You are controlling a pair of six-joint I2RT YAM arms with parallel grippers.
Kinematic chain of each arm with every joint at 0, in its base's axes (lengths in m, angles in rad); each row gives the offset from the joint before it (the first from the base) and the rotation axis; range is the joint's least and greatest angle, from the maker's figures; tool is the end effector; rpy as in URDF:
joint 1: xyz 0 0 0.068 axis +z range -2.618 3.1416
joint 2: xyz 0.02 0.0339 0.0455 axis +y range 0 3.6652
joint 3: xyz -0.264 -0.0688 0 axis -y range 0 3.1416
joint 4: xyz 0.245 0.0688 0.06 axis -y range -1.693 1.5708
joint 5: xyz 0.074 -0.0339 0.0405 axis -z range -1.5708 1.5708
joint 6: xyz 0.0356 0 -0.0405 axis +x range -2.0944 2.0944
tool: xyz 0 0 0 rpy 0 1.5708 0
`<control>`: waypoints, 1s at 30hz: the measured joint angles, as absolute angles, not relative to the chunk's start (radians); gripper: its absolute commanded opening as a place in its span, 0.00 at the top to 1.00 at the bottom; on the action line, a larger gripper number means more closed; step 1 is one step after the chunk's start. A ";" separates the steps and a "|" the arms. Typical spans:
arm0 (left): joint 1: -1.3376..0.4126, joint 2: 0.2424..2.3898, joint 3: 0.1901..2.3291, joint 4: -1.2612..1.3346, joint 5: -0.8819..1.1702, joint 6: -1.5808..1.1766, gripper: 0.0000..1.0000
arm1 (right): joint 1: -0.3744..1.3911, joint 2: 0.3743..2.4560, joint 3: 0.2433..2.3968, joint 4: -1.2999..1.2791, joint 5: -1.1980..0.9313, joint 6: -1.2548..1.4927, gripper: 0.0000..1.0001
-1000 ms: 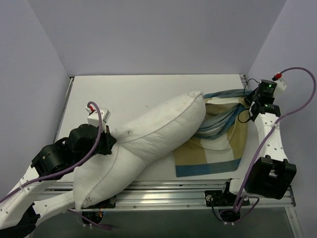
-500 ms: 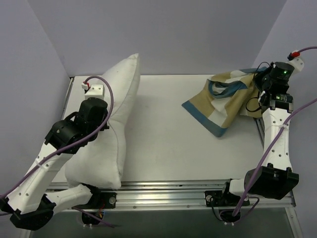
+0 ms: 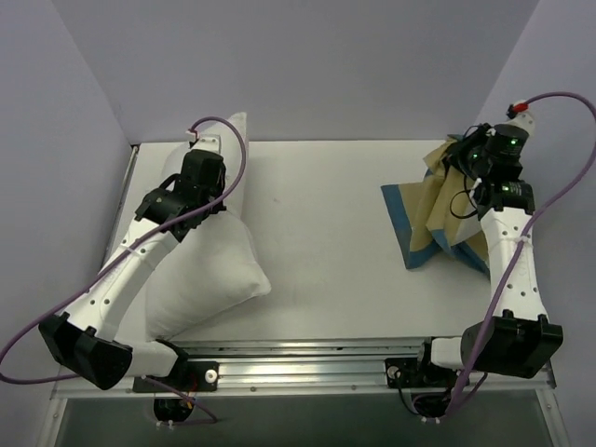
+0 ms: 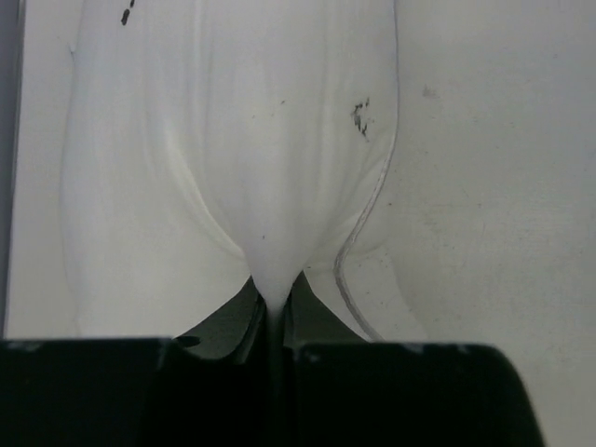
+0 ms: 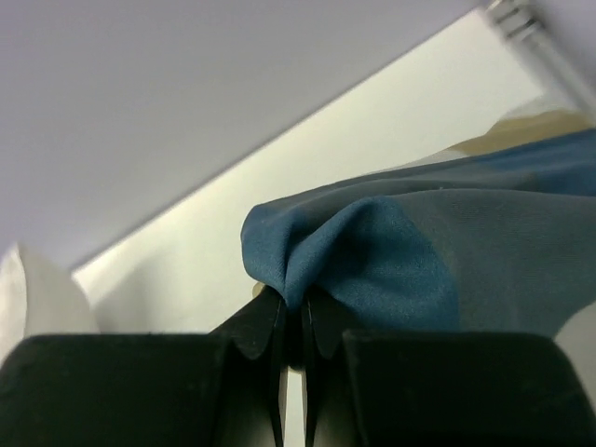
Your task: Remove the pillowcase from the pillow
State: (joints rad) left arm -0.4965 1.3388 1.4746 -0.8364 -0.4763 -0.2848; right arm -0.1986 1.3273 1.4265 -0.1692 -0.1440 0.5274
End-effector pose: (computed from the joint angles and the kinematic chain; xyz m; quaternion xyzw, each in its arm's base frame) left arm 0.2493 -0.1165 0.3949 -0.0058 0.8868 0.0418 0.4602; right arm 0.2982 -0.0548 0.4460 0.2132 0.6994 0.1632 0.6624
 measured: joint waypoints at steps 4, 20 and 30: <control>-0.496 1.338 1.388 -0.744 -0.417 -0.319 0.65 | -0.029 1.306 1.301 -0.149 -0.166 0.540 1.00; -0.500 0.977 1.219 -0.716 -0.314 -0.416 0.06 | 0.545 1.345 1.174 -0.136 -0.063 0.489 0.22; -0.495 0.907 1.378 -0.924 -0.353 -0.399 0.06 | 0.573 1.290 1.297 -0.268 0.126 0.404 0.07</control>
State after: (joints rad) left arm -0.4953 0.9073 1.3785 -0.9241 -0.3534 -0.3988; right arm 0.5728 1.2896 1.2972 -0.2684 0.1265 0.4042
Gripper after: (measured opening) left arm 0.938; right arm 0.910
